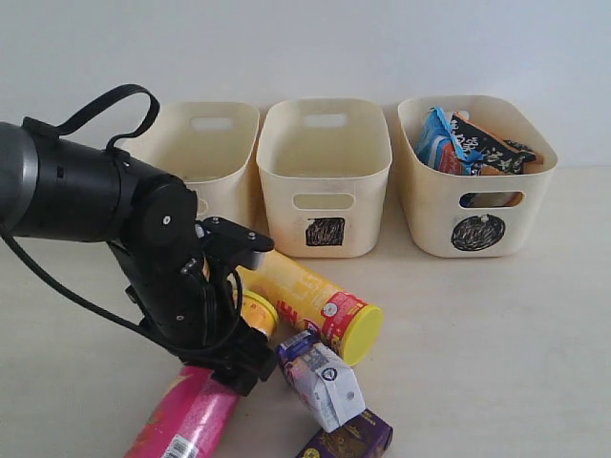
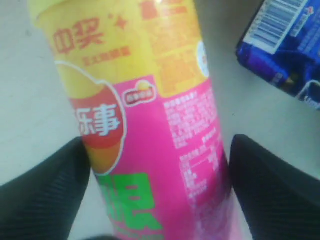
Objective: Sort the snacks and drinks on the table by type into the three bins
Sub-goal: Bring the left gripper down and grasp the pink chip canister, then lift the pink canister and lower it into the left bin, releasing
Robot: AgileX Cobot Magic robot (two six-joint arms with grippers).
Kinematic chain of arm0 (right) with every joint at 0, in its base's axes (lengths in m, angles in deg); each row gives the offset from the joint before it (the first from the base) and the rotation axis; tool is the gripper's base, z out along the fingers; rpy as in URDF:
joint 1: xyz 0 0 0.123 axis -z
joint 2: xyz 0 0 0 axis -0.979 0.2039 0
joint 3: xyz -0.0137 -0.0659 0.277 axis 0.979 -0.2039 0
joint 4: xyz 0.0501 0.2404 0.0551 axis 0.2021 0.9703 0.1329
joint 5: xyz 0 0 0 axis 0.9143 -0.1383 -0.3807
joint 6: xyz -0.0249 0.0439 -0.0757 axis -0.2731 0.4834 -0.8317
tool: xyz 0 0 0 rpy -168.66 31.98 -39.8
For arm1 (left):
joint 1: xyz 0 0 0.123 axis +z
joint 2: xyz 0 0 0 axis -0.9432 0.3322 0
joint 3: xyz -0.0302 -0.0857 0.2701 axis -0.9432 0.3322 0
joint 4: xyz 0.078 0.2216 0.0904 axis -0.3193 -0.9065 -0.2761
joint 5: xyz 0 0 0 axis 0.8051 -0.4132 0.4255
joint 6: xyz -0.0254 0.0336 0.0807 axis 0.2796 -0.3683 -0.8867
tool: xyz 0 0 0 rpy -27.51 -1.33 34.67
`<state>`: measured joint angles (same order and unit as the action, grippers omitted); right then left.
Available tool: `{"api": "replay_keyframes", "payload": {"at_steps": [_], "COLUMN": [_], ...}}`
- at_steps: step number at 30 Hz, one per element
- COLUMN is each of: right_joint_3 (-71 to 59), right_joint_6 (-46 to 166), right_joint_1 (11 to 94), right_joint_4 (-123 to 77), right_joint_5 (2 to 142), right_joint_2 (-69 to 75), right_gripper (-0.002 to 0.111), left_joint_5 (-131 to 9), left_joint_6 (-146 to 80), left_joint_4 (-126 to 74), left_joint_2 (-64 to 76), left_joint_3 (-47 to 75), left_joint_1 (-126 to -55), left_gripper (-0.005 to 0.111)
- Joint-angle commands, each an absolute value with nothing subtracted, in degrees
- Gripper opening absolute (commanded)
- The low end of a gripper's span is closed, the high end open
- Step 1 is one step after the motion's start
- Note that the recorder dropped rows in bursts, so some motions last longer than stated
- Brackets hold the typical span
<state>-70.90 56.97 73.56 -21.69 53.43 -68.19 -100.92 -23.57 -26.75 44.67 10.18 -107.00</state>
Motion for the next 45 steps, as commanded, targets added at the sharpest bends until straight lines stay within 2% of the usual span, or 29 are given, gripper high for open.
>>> {"api": "replay_keyframes", "payload": {"at_steps": [1, 4, 7, 9, 11, 12, 14, 20, 26, 36, 45], "right_joint_3": [-71.2, -71.2, -71.2, -71.2, -71.2, -71.2, -71.2, -71.2, -71.2, -71.2, -71.2], "right_joint_6": [57.0, 57.0, 57.0, 57.0, 57.0, 57.0, 57.0, 57.0, 57.0, 57.0, 57.0], "right_joint_1": [73.7, 73.7, 73.7, 73.7, 73.7, 73.7, 73.7, 73.7, 73.7, 73.7, 73.7], "right_joint_4": [-21.7, -21.7, -21.7, -21.7, -21.7, -21.7, -21.7, -21.7, -21.7, -21.7, -21.7], "right_joint_5": [53.7, 53.7, 53.7, 53.7, 53.7, 53.7, 53.7, 53.7, 53.7, 53.7, 53.7], "right_joint_2": [-68.5, -68.5, -68.5, -68.5, -68.5, -68.5, -68.5, -68.5, -68.5, -68.5, -68.5], "right_gripper": [0.000, 0.000, 0.000, 0.000, 0.000, 0.000, 0.000, 0.000, 0.000, 0.000, 0.000], "left_joint_5": [-99.3, -98.8, -98.7, -98.7, -99.0, -99.8, -100.4, -101.0, -107.2, -109.2, -108.5], "left_joint_6": [-20.4, -20.3, -20.3, -20.3, -20.4, -20.9, -20.3, -18.1, -17.7, -18.0, -18.2], "left_joint_4": [-28.9, -28.7, -28.7, -28.8, -29.0, -30.1, -32.2, -33.4, -36.4, -38.9, -39.4], "left_joint_2": [44.8, 44.8, 44.8, 45.0, 45.9, 46.8, 47.2, 44.7, 37.4, 25.8, 22.7], "left_joint_3": [12.8, 13.4, 13.4, 13.4, 13.4, 13.4, 13.4, 13.3, 13.3, 13.0, 0.9], "left_joint_1": [-107.1, -107.1, -107.1, -107.1, -107.1, -107.1, -107.1, -107.1, -107.1, -106.7, -99.8], "left_gripper": [0.063, 0.071, 0.071, 0.062, 0.042, 0.023, 0.004, 0.004, 0.004, 0.004, 0.004]}}
